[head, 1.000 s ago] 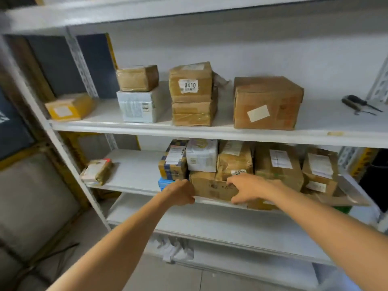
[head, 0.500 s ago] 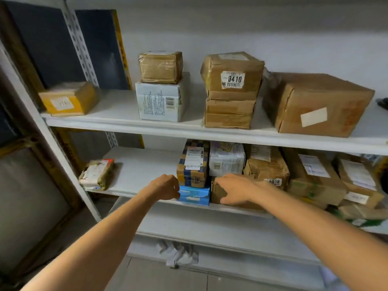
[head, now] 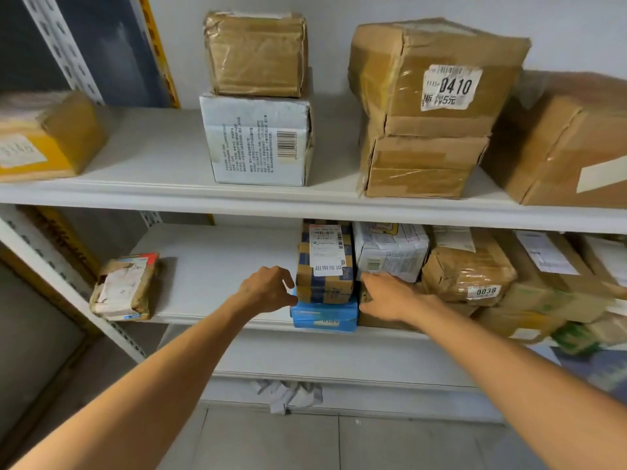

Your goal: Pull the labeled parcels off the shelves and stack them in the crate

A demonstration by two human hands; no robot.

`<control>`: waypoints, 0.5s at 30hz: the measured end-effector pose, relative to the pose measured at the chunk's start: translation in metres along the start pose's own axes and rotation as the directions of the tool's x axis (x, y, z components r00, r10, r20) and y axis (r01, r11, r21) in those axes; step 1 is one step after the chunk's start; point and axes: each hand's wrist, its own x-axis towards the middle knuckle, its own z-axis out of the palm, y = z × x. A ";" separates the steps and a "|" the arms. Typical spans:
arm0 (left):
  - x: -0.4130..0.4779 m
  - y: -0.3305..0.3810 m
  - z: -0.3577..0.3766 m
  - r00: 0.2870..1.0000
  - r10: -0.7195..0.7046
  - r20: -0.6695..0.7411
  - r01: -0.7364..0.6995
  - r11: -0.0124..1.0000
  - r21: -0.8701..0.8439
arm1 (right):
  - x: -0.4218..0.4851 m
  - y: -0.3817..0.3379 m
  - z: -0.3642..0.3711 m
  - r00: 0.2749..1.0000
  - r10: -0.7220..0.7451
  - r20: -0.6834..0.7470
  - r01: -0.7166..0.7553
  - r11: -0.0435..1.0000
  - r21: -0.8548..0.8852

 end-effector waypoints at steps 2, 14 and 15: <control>0.003 -0.002 0.001 1.000 -0.006 -0.008 0.006 1.000 0.000 | 0.012 0.001 0.002 1.000 -0.002 -0.022 0.003 0.999 0.037; 0.036 0.007 0.023 0.998 -0.067 -0.005 0.052 0.820 -0.571 | 0.042 -0.001 0.030 0.989 0.104 -0.106 -0.044 0.887 0.461; 0.038 0.007 0.025 0.996 -0.085 -0.008 0.061 0.782 -0.620 | 0.043 -0.005 0.031 0.983 0.140 -0.118 -0.061 0.858 0.510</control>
